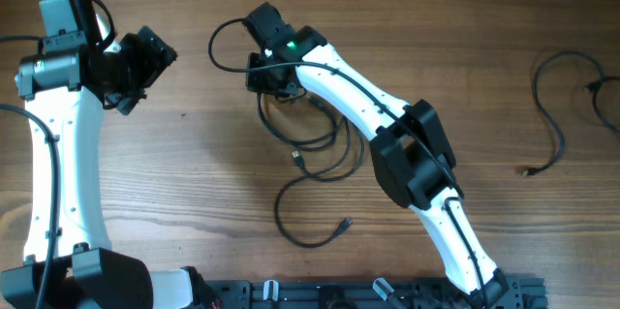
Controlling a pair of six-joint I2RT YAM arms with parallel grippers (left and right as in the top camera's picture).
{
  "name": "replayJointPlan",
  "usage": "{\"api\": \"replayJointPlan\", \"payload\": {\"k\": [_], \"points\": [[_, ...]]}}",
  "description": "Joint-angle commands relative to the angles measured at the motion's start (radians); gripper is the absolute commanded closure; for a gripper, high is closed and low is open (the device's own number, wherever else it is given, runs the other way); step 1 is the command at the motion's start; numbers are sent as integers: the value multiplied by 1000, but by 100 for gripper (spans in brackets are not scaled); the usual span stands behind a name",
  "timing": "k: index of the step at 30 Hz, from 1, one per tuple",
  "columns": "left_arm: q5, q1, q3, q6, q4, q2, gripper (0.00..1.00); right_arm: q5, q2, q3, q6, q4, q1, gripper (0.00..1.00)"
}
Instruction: Untangle cables
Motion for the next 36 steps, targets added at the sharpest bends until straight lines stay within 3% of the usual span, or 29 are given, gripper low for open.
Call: {"api": "replayJointPlan", "payload": {"k": [1, 10, 14, 19, 21, 26, 28, 36], "points": [[1, 5, 8, 19, -6, 6, 10, 51, 43, 3, 31, 16, -2, 64], [1, 5, 8, 19, -8, 6, 9, 80, 102, 3, 29, 38, -2, 69], [1, 5, 8, 19, -8, 6, 9, 103, 102, 3, 24, 26, -3, 77], [1, 5, 8, 19, -7, 6, 9, 109, 101, 5, -79, 11, -15, 83], [1, 5, 8, 19, -7, 7, 9, 97, 92, 5, -127, -3, -31, 81], [1, 4, 8, 19, -6, 7, 9, -15, 7, 5, -192, 34, -75, 57], [1, 4, 8, 19, -7, 7, 9, -40, 3, 5, -174, 62, -82, 53], [1, 4, 8, 19, -10, 7, 8, 61, 19, 3, -48, 66, -80, 71]]}}
